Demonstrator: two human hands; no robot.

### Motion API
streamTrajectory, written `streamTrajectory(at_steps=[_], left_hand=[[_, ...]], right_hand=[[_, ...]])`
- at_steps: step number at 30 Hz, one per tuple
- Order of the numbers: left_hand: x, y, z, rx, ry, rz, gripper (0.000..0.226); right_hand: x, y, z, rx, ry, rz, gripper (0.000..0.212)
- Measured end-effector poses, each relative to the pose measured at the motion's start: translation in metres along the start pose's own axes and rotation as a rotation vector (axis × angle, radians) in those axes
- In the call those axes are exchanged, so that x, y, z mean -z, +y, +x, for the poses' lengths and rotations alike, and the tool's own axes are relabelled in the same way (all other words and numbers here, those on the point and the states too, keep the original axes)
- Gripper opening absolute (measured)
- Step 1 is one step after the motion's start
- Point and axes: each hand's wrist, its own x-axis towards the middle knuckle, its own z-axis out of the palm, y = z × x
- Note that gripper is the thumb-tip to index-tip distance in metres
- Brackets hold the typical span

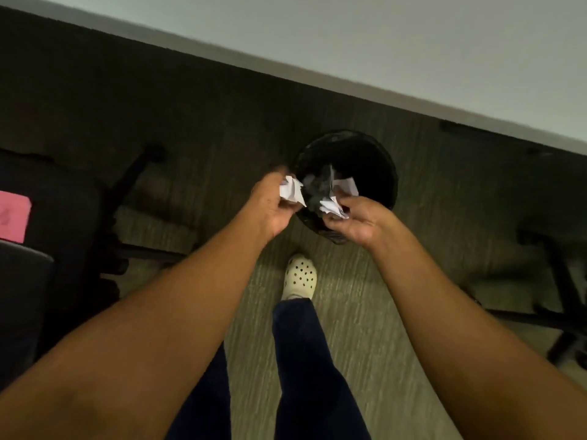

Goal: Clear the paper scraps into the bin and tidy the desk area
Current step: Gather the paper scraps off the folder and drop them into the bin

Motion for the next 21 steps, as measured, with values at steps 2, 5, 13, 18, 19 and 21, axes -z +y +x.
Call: streamTrajectory(at_steps=[2, 5, 13, 18, 19, 21], left_hand=[[-0.026, -0.023, 0.024, 0.046, 0.001, -0.028, 0.017], [-0.055, -0.049, 0.059, 0.091, 0.011, 0.051, 0.021], [-0.066, -0.068, 0.103, 0.312, -0.094, 0.108, 0.060], [-0.061, -0.055, 0.097, 0.373, -0.072, 0.193, 0.071], [-0.061, -0.050, 0.092, 0.375, -0.065, 0.227, 0.071], [-0.059, -0.041, 0.080, 0.369, -0.046, 0.291, 0.074]], right_hand=[[0.019, -0.019, 0.023, 0.020, 0.036, 0.083, 0.007], [0.044, -0.044, 0.057, 0.103, 0.109, 0.092, 0.019], [0.088, -0.059, 0.086, 0.096, 0.039, -0.133, 0.035], [0.092, -0.053, 0.083, 0.142, 0.079, -0.120, 0.032], [0.089, -0.052, 0.081, 0.149, 0.091, -0.095, 0.032], [0.082, -0.047, 0.073, 0.144, 0.106, -0.065, 0.025]])
